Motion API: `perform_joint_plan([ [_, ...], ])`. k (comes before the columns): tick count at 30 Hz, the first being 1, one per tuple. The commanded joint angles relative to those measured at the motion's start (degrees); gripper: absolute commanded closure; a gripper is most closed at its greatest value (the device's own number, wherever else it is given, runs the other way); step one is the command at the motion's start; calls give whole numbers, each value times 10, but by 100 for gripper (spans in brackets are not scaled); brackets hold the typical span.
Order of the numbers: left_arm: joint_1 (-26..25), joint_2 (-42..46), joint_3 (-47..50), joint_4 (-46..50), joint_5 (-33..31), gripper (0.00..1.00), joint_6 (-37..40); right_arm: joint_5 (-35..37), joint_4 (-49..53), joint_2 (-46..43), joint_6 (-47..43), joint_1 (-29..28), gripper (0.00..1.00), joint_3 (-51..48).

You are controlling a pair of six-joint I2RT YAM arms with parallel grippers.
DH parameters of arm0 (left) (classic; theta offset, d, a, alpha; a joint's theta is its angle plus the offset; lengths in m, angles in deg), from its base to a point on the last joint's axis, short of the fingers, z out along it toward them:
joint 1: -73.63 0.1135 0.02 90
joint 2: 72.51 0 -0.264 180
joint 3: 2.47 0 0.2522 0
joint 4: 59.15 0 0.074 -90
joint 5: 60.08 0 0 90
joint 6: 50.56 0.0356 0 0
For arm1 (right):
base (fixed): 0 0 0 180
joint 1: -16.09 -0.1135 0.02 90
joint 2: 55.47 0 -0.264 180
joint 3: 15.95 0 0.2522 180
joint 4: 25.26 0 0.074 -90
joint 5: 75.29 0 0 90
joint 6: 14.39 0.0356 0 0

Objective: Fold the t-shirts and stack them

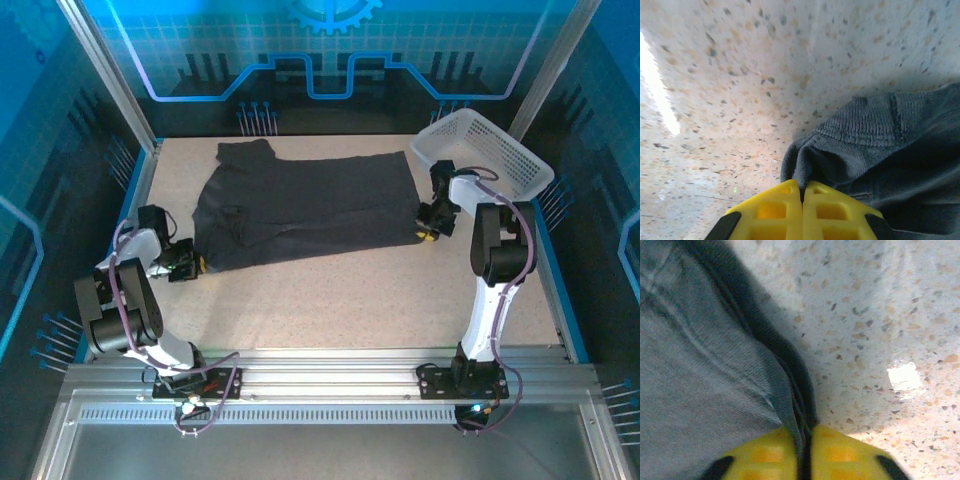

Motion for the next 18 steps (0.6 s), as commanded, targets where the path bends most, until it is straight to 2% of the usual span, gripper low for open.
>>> perform_joint_plan([
  [1, 23, 8, -24, 73, -37, 100, 61, 43, 7, 7, 4, 2, 100, 1],
  [8, 30, -2, -53, 123, -65, 100, 130, 71, 17, -41, 22, -10, 100, -42],
  [12, 30, 9, -56, 156, -110, 100, 164, 82, 30, -91, 51, -18, 100, -93],
  [18, 27, 54, -16, 170, -147, 100, 185, 83, 60, -174, 105, -29, 100, -185],
])
